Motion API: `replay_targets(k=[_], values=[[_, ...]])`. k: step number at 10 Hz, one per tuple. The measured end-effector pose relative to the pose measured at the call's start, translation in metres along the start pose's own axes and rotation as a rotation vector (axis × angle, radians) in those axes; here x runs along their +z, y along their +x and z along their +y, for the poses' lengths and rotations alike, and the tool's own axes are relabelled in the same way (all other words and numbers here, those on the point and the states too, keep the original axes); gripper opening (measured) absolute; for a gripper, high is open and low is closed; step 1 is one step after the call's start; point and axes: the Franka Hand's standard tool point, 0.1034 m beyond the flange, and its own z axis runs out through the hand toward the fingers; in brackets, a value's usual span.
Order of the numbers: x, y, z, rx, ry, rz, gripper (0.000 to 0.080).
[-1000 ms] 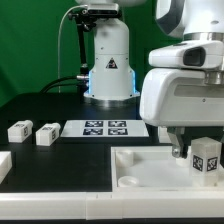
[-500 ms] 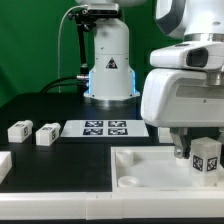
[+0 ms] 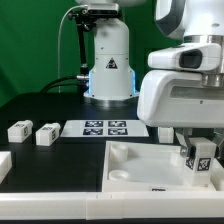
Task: Assemble one leg
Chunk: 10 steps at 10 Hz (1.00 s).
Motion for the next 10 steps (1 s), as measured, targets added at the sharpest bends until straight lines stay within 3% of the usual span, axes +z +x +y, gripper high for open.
replay_targets(k=[3, 4, 5, 10], values=[[-0.001, -0.001, -0.01, 0.44, 0.02, -0.002, 0.0297], [-0.001, -0.002, -0.009, 0.554, 0.015, -0.005, 0.0297], [0.0, -0.004, -0.005, 0.634, 0.004, -0.01, 0.0298], [0.001, -0.02, 0.025, 1.022, -0.112, -0.055, 0.031]])
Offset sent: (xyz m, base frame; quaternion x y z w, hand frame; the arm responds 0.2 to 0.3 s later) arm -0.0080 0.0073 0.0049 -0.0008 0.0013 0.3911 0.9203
